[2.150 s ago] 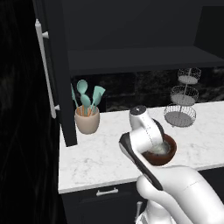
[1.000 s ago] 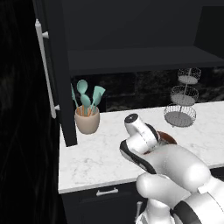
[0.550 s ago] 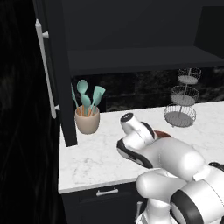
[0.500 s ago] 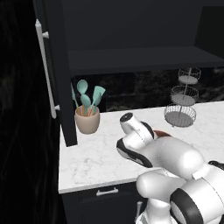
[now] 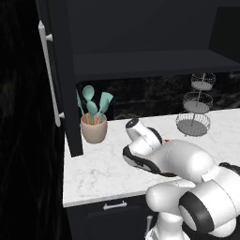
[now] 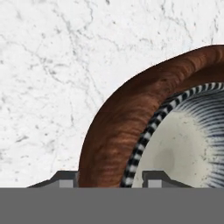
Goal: Pick up the bowls on the counter and stack them on top of one another in the open cabinet. Place the smaller bowl on top of the larger bowl.
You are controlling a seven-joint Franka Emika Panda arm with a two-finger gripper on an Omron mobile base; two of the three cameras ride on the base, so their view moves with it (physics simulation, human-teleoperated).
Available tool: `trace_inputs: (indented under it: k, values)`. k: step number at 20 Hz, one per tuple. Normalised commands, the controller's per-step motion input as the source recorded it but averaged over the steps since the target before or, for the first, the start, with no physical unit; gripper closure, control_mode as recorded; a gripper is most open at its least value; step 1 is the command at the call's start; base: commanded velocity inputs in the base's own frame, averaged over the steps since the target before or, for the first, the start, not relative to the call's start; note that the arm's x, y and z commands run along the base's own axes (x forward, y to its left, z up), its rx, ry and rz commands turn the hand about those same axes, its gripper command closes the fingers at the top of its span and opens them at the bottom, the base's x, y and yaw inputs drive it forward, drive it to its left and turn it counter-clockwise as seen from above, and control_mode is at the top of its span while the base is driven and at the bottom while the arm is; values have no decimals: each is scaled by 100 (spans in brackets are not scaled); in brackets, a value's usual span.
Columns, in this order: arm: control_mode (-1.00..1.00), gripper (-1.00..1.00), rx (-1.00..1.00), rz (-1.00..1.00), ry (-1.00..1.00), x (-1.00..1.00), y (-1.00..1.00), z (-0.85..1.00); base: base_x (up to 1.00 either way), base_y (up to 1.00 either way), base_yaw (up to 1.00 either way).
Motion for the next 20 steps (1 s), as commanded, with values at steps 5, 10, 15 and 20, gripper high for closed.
trace_inputs:
  k: [5, 10, 15, 20]
  values:
    - [-100, 100, 0, 1, 0, -9, 0, 0, 0, 0, 0]
    - [-100, 100, 0, 7, -32, -51, 0, 74, 0, 0, 0]
    - [-100, 100, 0, 1, -47, -79, 0, 100, 0, 0, 0]
    - [-100, 100, 0, 1, -47, -100, -16, 100, 0, 0, 0]
